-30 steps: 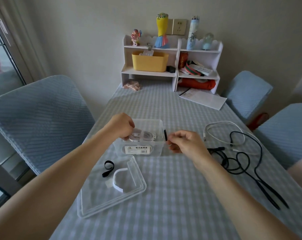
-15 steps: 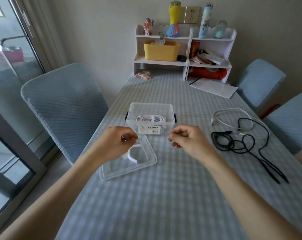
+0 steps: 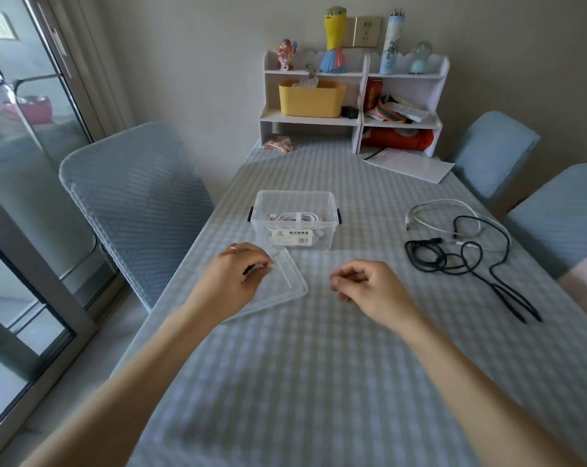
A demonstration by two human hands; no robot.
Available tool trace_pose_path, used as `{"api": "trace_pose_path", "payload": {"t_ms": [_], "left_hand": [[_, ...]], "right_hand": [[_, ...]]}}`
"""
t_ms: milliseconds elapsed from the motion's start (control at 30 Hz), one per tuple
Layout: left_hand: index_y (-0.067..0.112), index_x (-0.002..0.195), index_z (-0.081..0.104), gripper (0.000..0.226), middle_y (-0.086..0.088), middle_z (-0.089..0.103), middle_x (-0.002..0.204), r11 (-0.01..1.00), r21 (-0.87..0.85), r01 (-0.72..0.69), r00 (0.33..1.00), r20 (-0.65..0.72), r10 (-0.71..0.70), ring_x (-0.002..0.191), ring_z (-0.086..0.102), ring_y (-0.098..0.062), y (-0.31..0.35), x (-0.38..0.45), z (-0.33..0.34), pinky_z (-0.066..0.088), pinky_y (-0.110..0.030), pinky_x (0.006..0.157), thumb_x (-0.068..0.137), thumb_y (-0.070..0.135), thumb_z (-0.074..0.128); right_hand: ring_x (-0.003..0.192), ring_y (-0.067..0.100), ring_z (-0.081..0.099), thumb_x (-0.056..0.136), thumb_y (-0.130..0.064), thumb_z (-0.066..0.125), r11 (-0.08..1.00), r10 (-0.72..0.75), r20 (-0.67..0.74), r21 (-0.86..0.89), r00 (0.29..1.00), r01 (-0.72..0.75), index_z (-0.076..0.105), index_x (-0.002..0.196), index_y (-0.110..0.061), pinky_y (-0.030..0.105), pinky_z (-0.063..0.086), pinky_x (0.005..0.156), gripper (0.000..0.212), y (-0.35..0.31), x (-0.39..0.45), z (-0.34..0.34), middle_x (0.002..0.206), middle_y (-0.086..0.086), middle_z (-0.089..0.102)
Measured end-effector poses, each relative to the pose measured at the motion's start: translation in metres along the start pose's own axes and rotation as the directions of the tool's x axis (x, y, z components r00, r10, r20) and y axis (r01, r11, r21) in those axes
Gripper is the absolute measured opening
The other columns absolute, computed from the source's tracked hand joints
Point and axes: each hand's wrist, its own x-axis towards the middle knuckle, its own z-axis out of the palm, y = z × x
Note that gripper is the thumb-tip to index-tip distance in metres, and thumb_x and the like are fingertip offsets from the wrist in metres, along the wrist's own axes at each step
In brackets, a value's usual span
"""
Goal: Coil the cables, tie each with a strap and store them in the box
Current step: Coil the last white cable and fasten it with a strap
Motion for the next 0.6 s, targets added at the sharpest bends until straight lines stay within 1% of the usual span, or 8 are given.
{"api": "trace_pose_path", "payload": {"t_ms": [67,133,233,300,367,467,533,600], "left_hand": [[0.013,0.09,0.073,0.008,0.009,0.073,0.092,0.964,-0.248,0.095,0.992,-0.059,-0.113,0.085,0.068,-0.009,0.023,-0.004,0.001,0.054,-0.029,0.08,0.092,0.012,0.066],[0.01,0.089,0.072,0.011,0.008,0.075,0.092,0.892,-0.43,0.137,0.988,-0.011,-0.157,0.087,0.071,-0.009,0.05,-0.005,0.006,0.054,-0.023,0.08,0.093,0.003,0.064],[0.005,0.091,0.071,0.01,0.004,0.076,0.094,0.79,-0.578,0.204,0.976,0.058,-0.21,0.086,0.072,-0.011,0.076,-0.003,0.024,0.055,-0.024,0.075,0.093,0.001,0.063],[0.007,0.091,0.07,0.01,0.008,0.076,0.09,0.753,-0.61,0.248,0.966,0.096,-0.24,0.085,0.073,-0.012,0.088,0.001,0.04,0.055,-0.025,0.072,0.094,0.002,0.062],[0.011,0.091,0.069,0.011,0.01,0.075,0.082,0.735,-0.621,0.271,0.961,0.128,-0.247,0.083,0.072,-0.01,0.103,0.008,0.059,0.055,-0.026,0.073,0.095,0.004,0.061],[0.014,0.092,0.071,0.014,0.006,0.068,0.066,0.715,-0.637,0.288,0.956,0.149,-0.252,0.072,0.066,-0.02,0.126,0.022,0.089,0.053,-0.035,0.071,0.097,0.008,0.059],[0.013,0.093,0.071,0.013,0.003,0.066,0.064,0.699,-0.645,0.31,0.948,0.155,-0.278,0.07,0.068,-0.024,0.14,0.032,0.104,0.054,-0.037,0.069,0.098,0.012,0.059],[0.009,0.094,0.07,0.013,-0.002,0.062,0.065,0.642,-0.681,0.352,0.93,0.176,-0.324,0.061,0.067,-0.017,0.155,0.043,0.123,0.054,-0.037,0.066,0.098,0.013,0.059]], "right_hand": [[0.067,0.014,0.072,0.087,-0.014,0.073,1.0,0.002,-0.03,-0.008,1.0,-0.002,0.073,0.081,-0.018,0.038,0.058,0.076,0.007,0.006,-0.005,-0.01,0.074,-0.001,0.075],[0.067,0.015,0.072,0.087,-0.014,0.074,1.0,0.012,-0.063,-0.006,0.998,-0.012,0.072,0.079,-0.021,0.04,0.059,0.077,0.011,0.015,-0.013,-0.021,0.074,-0.001,0.075],[0.068,0.017,0.071,0.087,-0.014,0.074,0.999,0.044,-0.118,-0.002,0.992,-0.045,0.072,0.077,-0.022,0.045,0.059,0.08,0.012,0.03,-0.025,-0.037,0.074,0.001,0.074],[0.067,0.015,0.071,0.086,-0.015,0.074,0.998,0.062,-0.159,0.008,0.985,-0.062,0.072,0.078,-0.022,0.046,0.059,0.081,0.011,0.038,-0.033,-0.047,0.073,0.0,0.074],[0.066,0.013,0.07,0.087,-0.015,0.073,0.997,0.073,-0.211,-0.005,0.975,-0.076,0.072,0.078,-0.023,0.045,0.059,0.079,0.012,0.047,-0.043,-0.063,0.072,-0.001,0.074],[0.067,0.014,0.069,0.087,-0.014,0.072,0.996,0.066,-0.298,-0.033,0.952,-0.08,0.072,0.079,-0.024,0.04,0.057,0.075,0.013,0.06,-0.058,-0.09,0.071,0.0,0.073],[0.07,0.014,0.069,0.087,-0.013,0.071,0.995,0.031,-0.36,-0.076,0.932,-0.063,0.071,0.078,-0.026,0.033,0.055,0.072,0.016,0.069,-0.062,-0.104,0.069,-0.003,0.071],[0.07,0.007,0.066,0.086,-0.013,0.071,0.987,-0.025,-0.423,-0.154,0.906,-0.044,0.071,0.081,-0.026,0.023,0.051,0.069,0.014,0.078,-0.065,-0.121,0.069,-0.01,0.069]]}}
